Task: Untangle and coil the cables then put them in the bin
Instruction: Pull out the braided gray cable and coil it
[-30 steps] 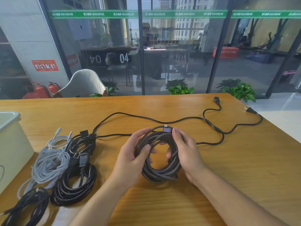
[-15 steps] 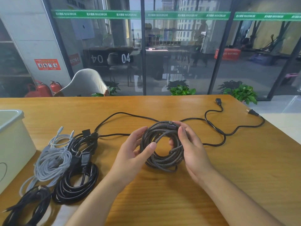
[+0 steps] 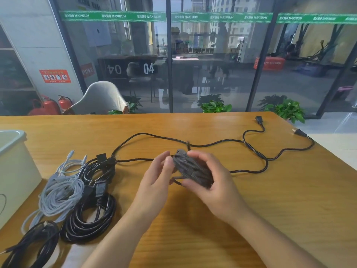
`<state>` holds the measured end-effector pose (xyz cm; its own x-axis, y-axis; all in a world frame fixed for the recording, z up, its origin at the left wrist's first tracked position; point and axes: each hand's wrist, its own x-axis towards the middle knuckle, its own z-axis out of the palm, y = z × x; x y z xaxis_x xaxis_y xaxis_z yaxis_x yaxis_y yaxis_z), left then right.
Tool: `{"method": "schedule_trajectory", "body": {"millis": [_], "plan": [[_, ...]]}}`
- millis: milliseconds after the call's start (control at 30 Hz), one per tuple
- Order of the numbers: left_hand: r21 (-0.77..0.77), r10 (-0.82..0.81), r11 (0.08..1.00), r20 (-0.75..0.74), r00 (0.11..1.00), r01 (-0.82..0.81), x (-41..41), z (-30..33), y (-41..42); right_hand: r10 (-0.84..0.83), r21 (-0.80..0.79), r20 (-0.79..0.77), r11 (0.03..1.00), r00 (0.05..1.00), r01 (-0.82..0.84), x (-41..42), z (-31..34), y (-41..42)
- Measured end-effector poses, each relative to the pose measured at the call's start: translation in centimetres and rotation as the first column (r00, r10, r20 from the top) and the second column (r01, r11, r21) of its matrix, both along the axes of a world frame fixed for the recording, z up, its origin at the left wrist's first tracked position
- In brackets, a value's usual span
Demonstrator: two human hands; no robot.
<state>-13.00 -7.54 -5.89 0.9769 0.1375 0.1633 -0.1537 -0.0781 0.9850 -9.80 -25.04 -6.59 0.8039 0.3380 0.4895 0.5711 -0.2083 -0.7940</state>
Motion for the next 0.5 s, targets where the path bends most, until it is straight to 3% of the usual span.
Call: {"method": "schedule_trajectory", "body": {"millis": [133, 300, 367, 500], "plan": [[-0.128, -0.026, 0.992, -0.126, 0.992, 0.010, 0.2, 0.0, 1.5, 0.120, -0.237, 0.110, 0.967, 0.987, -0.092, -0.2, -0.4, 0.7], [-0.005, -0.033, 0.999, -0.184, 0.982, 0.033, 0.9, -0.5, 2.9, 0.217, -0.430, 0.149, 0.893, 0.965, -0.135, -0.4, -0.6, 0.5], [0.038, -0.027, 0.999, -0.196, 0.980, 0.035, 1.1, -0.8, 3.3, 0.194, -0.384, 0.161, 0.916, 0.968, -0.120, -0.4, -0.4, 0.1], [0.066, 0.017, 0.998, -0.203, 0.979, -0.003, 1.5, -1.8, 4.0, -0.058, -0.151, 0.239, 0.984, 0.969, 0.096, 0.6, 0.3, -1.0]]}}
